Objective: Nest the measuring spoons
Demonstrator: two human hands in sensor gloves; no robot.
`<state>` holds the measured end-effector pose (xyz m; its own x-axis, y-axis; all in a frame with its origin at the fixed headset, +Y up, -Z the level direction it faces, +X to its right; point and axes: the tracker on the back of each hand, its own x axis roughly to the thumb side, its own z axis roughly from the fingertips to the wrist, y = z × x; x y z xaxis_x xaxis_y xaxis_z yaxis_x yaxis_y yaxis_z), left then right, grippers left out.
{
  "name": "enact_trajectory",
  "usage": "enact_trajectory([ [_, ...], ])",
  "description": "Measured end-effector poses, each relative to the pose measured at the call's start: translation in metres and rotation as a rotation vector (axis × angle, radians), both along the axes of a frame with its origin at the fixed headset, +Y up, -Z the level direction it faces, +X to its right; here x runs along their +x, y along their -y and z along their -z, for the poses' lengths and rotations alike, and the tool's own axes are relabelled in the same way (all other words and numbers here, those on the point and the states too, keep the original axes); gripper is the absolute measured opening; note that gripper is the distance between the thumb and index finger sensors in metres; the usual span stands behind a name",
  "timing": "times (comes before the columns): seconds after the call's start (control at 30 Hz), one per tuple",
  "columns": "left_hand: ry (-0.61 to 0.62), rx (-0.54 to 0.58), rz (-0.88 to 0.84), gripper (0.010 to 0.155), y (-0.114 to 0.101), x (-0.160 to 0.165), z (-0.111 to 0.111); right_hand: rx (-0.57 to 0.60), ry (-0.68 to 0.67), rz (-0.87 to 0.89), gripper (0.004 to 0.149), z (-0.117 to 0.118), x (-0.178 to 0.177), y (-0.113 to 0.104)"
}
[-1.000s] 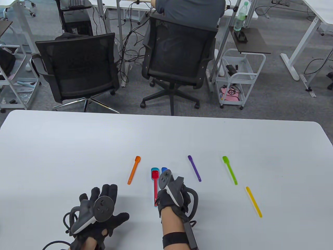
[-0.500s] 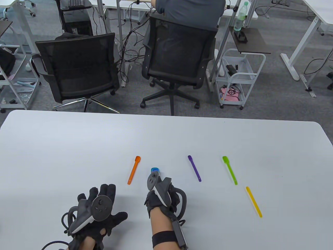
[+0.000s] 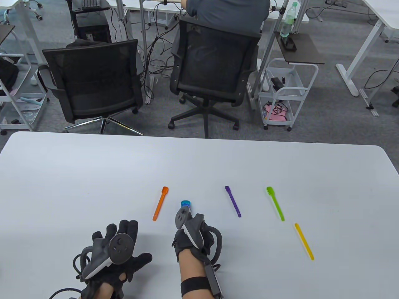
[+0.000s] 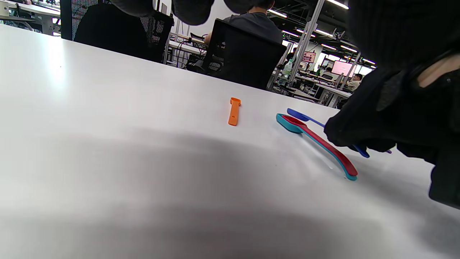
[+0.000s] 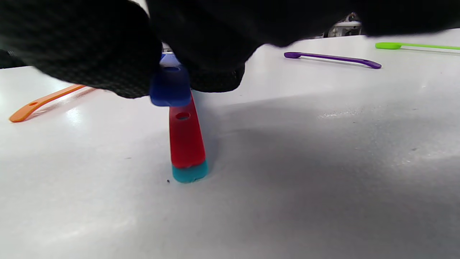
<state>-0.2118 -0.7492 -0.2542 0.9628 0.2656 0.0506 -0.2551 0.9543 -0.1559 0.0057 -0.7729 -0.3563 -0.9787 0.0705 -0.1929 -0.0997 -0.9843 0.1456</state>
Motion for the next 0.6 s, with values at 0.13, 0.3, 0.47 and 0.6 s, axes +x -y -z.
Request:
enact_trajectory([
  [0.13, 0.000, -0.001, -0.001, 0.111, -0.0001, -0.0003, 0.0001, -0.001, 0.001, 0.002, 0.057, -0.0010, -0.0002, -0.0006],
  [0.3, -0.001, -0.001, -0.001, 0.111, -0.0002, -0.0007, 0.0002, 0.002, 0.002, 0.011, 0.057, -0.0007, -0.0008, 0.0009],
  [0.47, -0.004, -0.003, -0.002, 0.111, -0.0005, -0.0020, 0.0002, -0.001, 0.002, 0.014, 0.056, -0.0006, -0.0015, 0.0027],
  [0.6, -0.005, -0.006, -0.002, 0.110, -0.0005, -0.0022, 0.0002, -0.003, 0.003, 0.015, 0.056, -0.0008, -0.0015, 0.0032],
])
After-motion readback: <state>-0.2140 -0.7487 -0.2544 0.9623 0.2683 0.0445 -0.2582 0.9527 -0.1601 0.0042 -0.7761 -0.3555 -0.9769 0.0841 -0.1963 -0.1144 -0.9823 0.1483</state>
